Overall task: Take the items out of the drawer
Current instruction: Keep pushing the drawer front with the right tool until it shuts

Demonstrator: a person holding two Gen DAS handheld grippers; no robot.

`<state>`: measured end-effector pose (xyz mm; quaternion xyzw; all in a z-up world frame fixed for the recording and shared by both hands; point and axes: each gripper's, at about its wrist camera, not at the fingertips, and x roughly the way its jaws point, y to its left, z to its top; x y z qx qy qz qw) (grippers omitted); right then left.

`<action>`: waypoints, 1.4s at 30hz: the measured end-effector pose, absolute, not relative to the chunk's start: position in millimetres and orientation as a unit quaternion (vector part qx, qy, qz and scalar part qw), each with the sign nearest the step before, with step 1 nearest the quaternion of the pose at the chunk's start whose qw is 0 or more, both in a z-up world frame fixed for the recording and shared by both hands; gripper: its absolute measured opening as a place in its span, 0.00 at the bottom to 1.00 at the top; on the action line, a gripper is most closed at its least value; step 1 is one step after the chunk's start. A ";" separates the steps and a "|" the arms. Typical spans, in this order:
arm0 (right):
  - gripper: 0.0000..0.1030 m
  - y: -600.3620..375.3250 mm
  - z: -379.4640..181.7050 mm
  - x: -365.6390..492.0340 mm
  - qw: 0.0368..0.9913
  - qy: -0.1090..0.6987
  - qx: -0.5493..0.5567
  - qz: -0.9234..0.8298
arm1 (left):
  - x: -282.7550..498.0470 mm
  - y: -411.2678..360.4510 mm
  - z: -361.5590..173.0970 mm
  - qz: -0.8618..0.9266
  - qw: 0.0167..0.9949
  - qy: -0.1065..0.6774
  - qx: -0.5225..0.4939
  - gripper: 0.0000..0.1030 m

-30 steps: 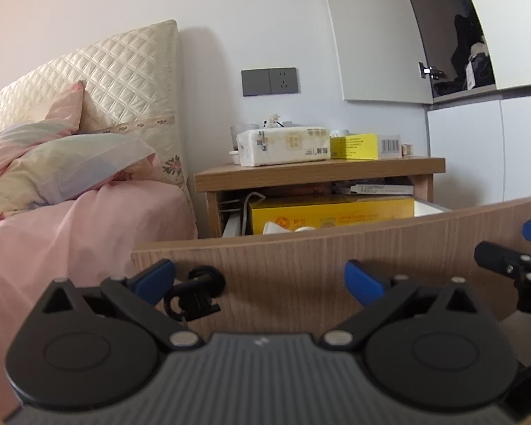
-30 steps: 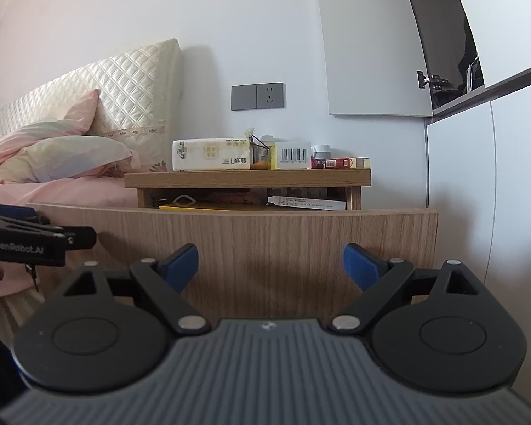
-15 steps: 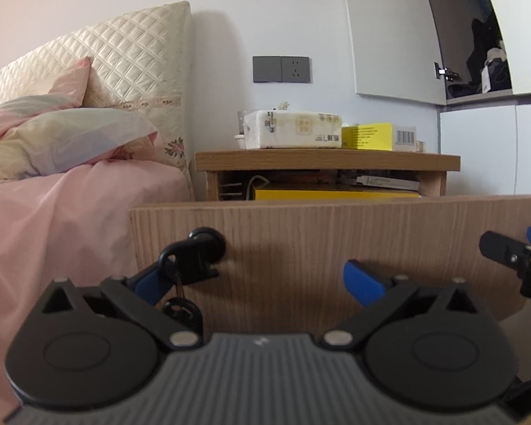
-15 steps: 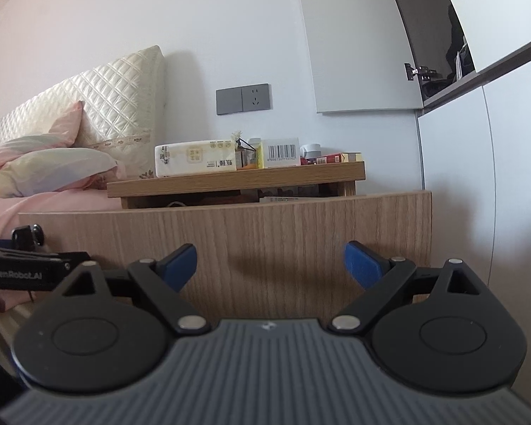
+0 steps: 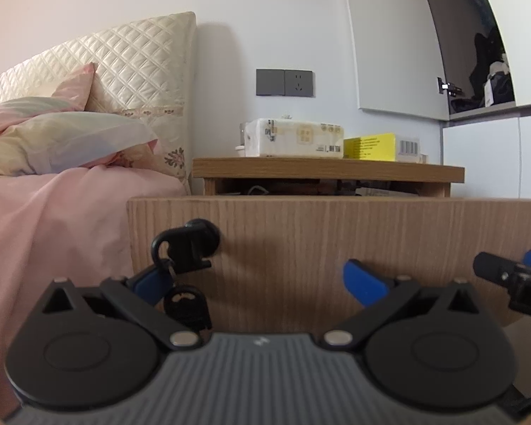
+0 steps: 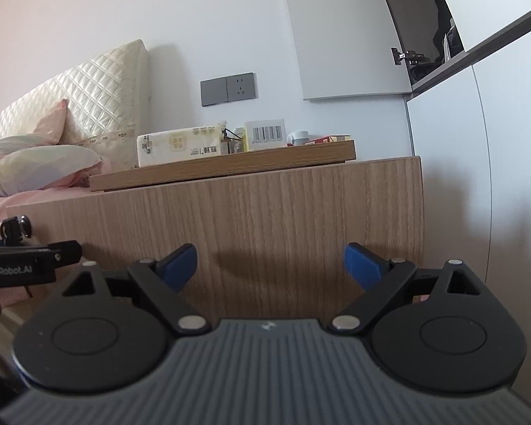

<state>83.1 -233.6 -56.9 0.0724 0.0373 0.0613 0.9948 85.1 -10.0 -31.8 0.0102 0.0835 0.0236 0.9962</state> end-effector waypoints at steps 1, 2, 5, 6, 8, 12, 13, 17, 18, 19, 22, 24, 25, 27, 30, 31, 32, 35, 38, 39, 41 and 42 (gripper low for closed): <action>0.91 -234.0 -56.5 85.3 0.995 0.038 0.074 0.061 | 87.3 -10.2 -31.3 0.024 0.996 0.084 0.010 1.00; 0.91 -234.5 -56.2 87.6 0.995 0.039 0.076 0.060 | 89.6 -10.5 -30.9 0.024 0.996 0.085 0.009 1.00; 0.91 -237.6 -55.1 95.1 0.994 0.040 0.083 0.054 | 96.9 -10.6 -28.7 0.025 0.996 0.090 0.007 1.00; 0.91 -238.7 -55.0 97.7 0.994 0.040 0.085 0.050 | 99.5 -10.4 -27.5 0.025 0.995 0.092 0.005 1.00; 0.91 -241.0 -54.7 102.6 0.994 0.045 0.090 0.043 | 104.9 -9.6 -24.9 0.024 0.995 0.098 0.001 1.00; 0.89 -244.9 -53.8 113.3 0.993 0.059 0.094 0.037 | 117.6 -5.5 -19.2 0.022 0.993 0.116 -0.013 1.00; 0.89 -244.2 -53.2 115.7 0.993 0.064 0.091 0.037 | 120.7 -4.6 -18.0 0.021 0.992 0.121 -0.014 1.00; 0.89 -242.3 -50.5 124.5 0.992 0.080 0.085 0.037 | 129.5 -0.3 -13.4 0.017 0.990 0.136 -0.027 1.00; 0.89 -242.7 -49.1 125.9 0.992 0.085 0.088 0.038 | 131.1 1.3 -12.0 0.015 0.990 0.140 -0.033 1.00; 0.89 -243.1 -47.7 127.2 0.991 0.089 0.090 0.038 | 132.6 2.9 -10.6 0.013 0.989 0.143 -0.038 1.00; 0.89 -245.0 -43.3 129.7 0.989 0.101 0.100 0.040 | 134.3 6.8 -8.3 0.009 0.988 0.148 -0.047 1.00; 0.89 -245.6 -40.6 131.5 0.988 0.108 0.104 0.040 | 135.5 4.5 -10.3 0.012 0.988 0.149 -0.030 1.00; 0.89 -245.7 -39.8 132.7 0.987 0.112 0.106 0.041 | 136.5 2.3 -11.6 0.014 0.988 0.150 -0.016 1.00; 0.89 -246.1 -37.9 136.2 0.986 0.119 0.110 0.042 | 139.4 -0.6 -12.9 0.015 0.988 0.154 0.002 1.00; 0.89 -245.6 -33.8 144.5 0.984 0.133 0.112 0.044 | 147.0 -2.9 -14.5 0.016 0.987 0.159 0.020 1.00; 0.89 -245.3 -32.7 148.5 0.983 0.137 0.110 0.044 | 150.1 -3.9 -15.3 0.016 0.987 0.160 0.028 1.00; 0.89 -245.0 -31.6 152.6 0.983 0.142 0.109 0.045 | 153.3 -5.0 -16.1 0.017 0.986 0.161 0.036 1.00; 0.89 -243.0 -29.7 165.1 0.982 0.152 0.098 0.044 | 163.7 -6.5 -19.1 0.014 0.985 0.162 0.054 1.00; 0.90 -241.3 -28.5 175.8 0.982 0.158 0.094 0.044 | 173.4 -5.1 -20.1 0.008 0.985 0.162 0.059 1.00; 0.90 -240.6 -28.3 179.1 0.982 0.159 0.091 0.044 | 176.7 -4.9 -20.5 0.007 0.985 0.162 0.061 1.00; 0.90 -239.0 -28.5 185.4 0.983 0.159 0.086 0.044 | 183.5 -5.4 -21.5 0.007 0.985 0.161 0.065 1.00; 0.90 -238.2 -28.7 188.4 0.983 0.159 0.083 0.044 | 186.8 -5.8 -22.1 0.008 0.985 0.161 0.068 1.00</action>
